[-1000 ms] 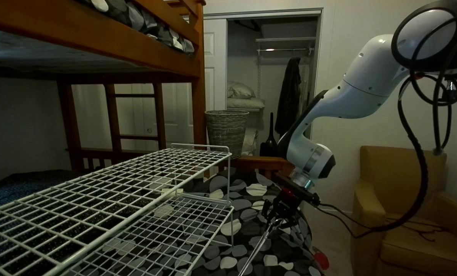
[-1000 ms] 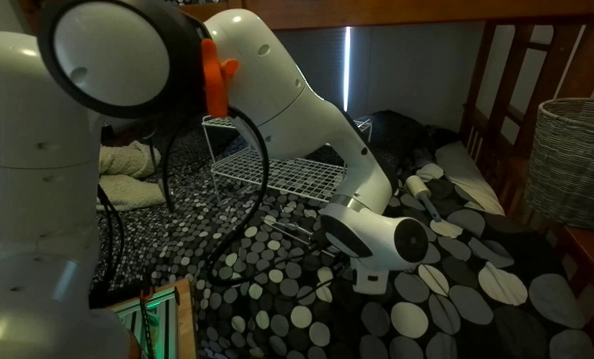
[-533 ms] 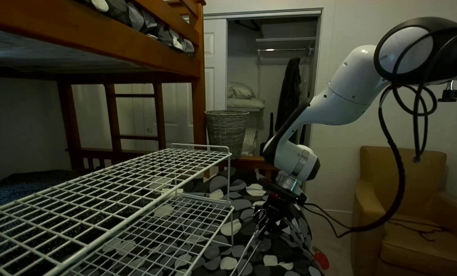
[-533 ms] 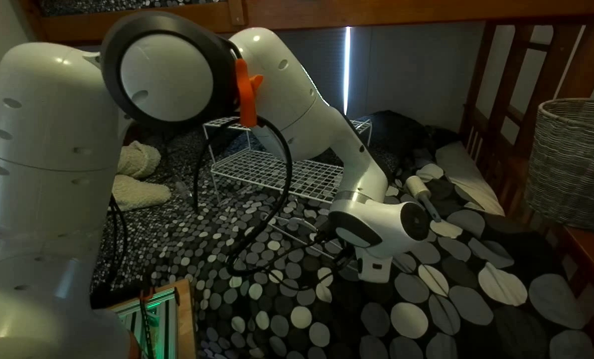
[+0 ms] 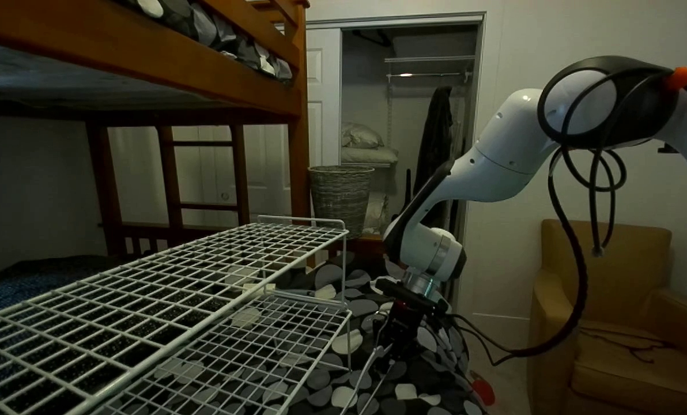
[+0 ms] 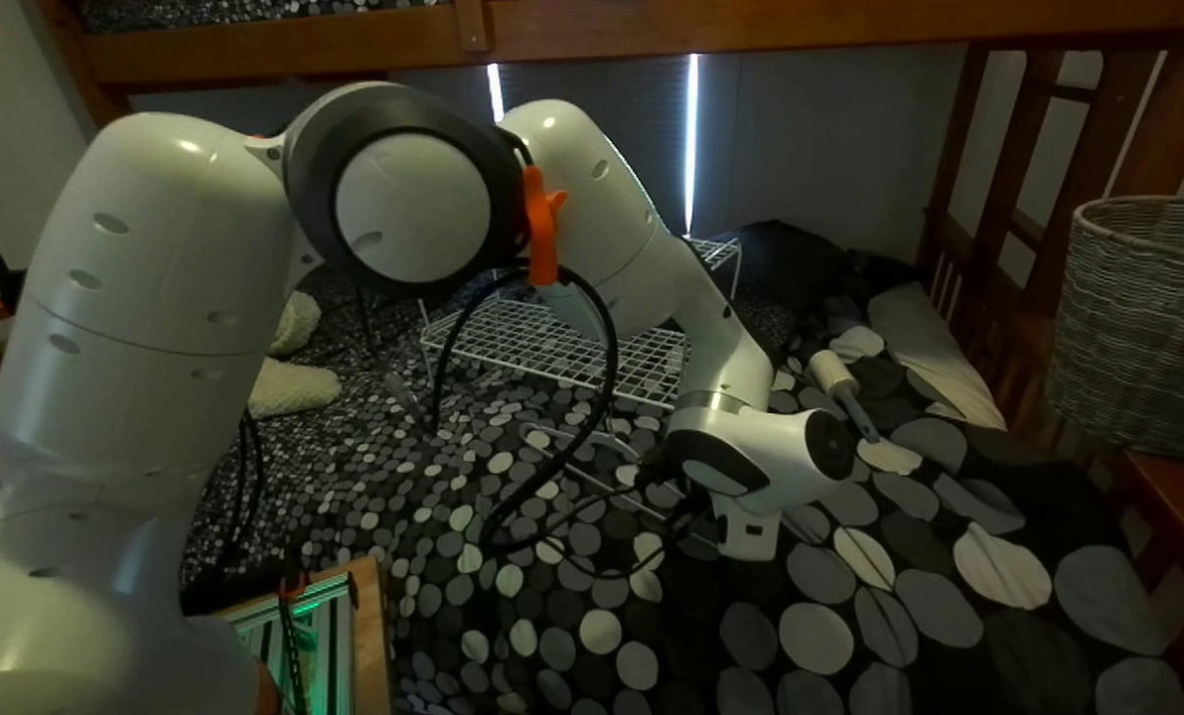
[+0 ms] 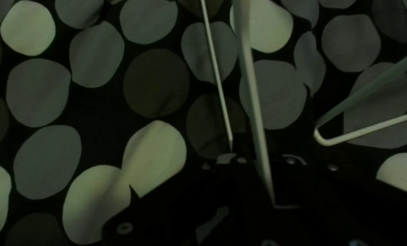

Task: Hang the clothes hanger on the top shelf of the rack

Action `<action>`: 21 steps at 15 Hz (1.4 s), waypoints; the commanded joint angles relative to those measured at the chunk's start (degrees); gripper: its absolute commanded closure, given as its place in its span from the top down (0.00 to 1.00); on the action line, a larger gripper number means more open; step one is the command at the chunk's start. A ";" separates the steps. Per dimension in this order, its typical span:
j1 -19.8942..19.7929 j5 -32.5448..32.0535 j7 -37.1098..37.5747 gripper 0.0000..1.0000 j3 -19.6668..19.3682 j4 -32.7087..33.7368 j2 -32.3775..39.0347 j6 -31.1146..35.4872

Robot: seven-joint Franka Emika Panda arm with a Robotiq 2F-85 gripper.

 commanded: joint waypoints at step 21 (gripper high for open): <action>-6.81 1.94 -8.53 0.00 -2.25 6.54 0.10 -32.55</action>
